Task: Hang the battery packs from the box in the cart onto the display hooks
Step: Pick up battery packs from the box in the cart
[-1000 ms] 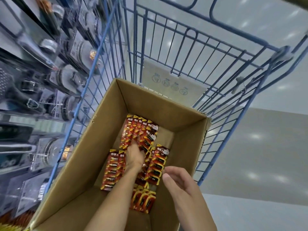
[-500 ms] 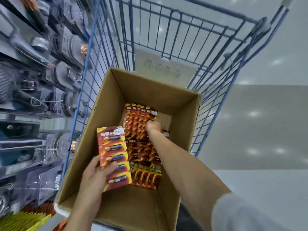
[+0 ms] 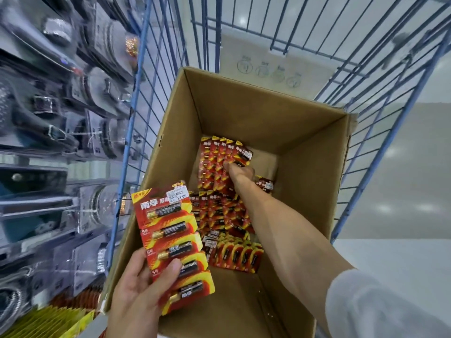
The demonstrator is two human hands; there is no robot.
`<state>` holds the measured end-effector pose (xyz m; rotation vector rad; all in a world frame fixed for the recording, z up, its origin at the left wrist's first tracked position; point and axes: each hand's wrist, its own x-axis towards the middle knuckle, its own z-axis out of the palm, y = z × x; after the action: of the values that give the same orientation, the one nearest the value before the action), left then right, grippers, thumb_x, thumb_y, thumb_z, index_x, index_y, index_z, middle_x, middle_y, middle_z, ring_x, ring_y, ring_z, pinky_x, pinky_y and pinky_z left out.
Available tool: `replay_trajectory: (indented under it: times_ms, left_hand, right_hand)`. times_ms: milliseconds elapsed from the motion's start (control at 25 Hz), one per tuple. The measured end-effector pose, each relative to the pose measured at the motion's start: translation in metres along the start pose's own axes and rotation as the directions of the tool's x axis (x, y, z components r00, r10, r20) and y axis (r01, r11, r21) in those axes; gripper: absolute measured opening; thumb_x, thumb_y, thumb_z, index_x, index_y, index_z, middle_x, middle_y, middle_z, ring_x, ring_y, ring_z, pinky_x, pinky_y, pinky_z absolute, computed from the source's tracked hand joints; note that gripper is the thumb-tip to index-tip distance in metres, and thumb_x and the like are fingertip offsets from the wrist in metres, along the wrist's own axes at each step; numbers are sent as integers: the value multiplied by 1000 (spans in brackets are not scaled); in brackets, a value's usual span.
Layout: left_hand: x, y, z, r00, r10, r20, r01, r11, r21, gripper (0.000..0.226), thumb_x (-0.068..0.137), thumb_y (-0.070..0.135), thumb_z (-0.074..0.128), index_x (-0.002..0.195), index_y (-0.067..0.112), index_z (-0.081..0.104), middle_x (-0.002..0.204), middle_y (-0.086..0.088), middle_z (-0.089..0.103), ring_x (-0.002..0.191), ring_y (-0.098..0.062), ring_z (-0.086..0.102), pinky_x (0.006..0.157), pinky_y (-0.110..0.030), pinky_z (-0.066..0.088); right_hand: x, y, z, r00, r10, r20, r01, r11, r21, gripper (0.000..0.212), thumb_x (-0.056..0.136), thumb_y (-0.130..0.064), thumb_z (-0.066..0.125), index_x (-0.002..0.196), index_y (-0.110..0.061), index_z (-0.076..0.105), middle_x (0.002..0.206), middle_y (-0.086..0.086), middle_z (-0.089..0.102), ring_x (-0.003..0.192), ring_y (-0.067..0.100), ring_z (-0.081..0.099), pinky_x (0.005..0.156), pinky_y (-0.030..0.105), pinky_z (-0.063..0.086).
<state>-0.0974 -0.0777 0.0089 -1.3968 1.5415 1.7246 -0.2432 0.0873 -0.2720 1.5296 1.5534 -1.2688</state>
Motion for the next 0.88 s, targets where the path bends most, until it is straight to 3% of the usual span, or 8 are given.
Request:
replay_trajectory:
  times_ms: [80,200,400,560,720,880]
  left_hand:
    - [2,-2,-1,1000,10,18,-10,1000,-13,52,68,1,74,117,18,69,99,-7,81,81,-22,79,85,-49,54]
    - [1,-1,-2,999,10,36,-11,1000,6,53,67,1,75,117,20,69,100,-7,81,81,-21,79,79,-45,54]
    - [-10,0,-9,991,104,84,-101,994,-39,48,74,9,75,121,20,69,109,-8,80,91,-26,79,83,-46,56]
    - [-38,4,-17,970,189,155,-176,980,-94,37,92,22,67,130,23,66,118,-9,77,103,-34,76,95,-61,55]
    - [-75,7,-30,935,291,200,-265,953,-148,34,98,21,66,131,27,65,117,-9,77,102,-34,76,91,-60,58]
    - [-125,8,-57,902,404,155,-365,903,-228,33,95,17,70,125,31,66,107,-6,80,91,-30,79,76,-45,62]
  right_hand:
    - [-7,6,-2,997,-8,-74,6,1000,-30,101,71,-54,88,149,-10,41,156,14,35,147,37,32,119,48,31]
    - [-6,18,3,981,-116,-157,112,993,-36,92,71,-45,91,142,-9,47,148,12,46,141,35,41,115,44,38]
    - [-31,29,-6,978,-166,-124,178,979,95,76,86,-30,82,148,-11,41,145,13,56,136,38,52,114,48,44]
    - [-105,35,-53,974,-227,10,216,940,266,58,87,-27,81,136,-19,52,128,9,67,119,34,65,108,53,49]
    - [-229,54,-128,850,-480,217,365,834,413,32,96,-22,72,126,-16,62,112,8,76,96,28,76,84,43,62]
    - [-342,77,-191,673,-655,343,482,740,469,27,100,-25,63,124,-14,65,111,10,78,101,31,76,89,47,59]
